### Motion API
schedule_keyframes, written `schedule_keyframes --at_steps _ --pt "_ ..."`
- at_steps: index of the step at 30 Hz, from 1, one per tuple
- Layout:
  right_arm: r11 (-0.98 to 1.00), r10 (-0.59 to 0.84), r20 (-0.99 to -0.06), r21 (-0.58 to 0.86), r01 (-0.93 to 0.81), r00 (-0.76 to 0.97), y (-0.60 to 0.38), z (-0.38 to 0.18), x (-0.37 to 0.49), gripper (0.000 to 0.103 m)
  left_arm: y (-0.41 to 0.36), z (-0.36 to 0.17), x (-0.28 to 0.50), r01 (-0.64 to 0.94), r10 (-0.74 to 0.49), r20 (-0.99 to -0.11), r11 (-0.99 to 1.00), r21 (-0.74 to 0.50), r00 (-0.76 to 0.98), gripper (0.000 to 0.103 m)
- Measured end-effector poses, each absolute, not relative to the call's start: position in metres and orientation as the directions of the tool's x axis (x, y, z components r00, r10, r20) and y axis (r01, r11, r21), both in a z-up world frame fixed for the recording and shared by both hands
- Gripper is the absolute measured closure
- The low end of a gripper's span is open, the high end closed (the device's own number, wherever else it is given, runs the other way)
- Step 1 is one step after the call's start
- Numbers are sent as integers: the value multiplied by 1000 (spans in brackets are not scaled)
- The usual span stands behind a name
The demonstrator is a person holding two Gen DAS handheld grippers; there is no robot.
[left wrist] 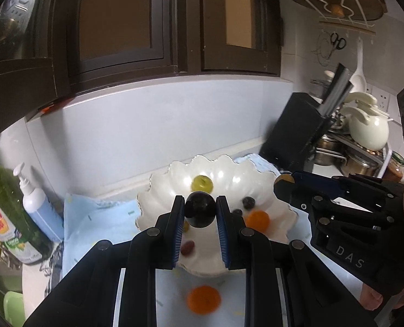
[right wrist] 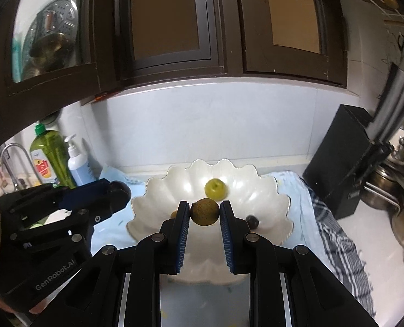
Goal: Organize fruits
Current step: 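Lift both held fruits and carry them over the bowl, then open both tools to release the fruits into the bowl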
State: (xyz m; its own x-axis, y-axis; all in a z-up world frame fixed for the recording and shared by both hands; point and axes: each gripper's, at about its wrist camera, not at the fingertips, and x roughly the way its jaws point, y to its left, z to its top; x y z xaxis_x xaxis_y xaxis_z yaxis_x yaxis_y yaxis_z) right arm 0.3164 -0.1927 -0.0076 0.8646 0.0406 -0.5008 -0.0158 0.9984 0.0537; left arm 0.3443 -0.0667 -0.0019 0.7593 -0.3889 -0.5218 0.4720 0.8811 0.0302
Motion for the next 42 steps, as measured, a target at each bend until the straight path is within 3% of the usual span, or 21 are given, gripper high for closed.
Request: schedule_keyframes --at_steps 28,31,42 --pt "997 16 -705 68 46 709 -238 -69 448 77 -118 -66 479 484 -335 -710 875 9 619 78" --pt "996 -2 -713 60 64 702 -239 -73 448 65 -118 -70 482 480 -326 -720 877 10 612 60" --pt "993 -34 -660 60 97 751 -241 -49 418 63 -102 -44 451 447 -315 -672 894 27 670 43"
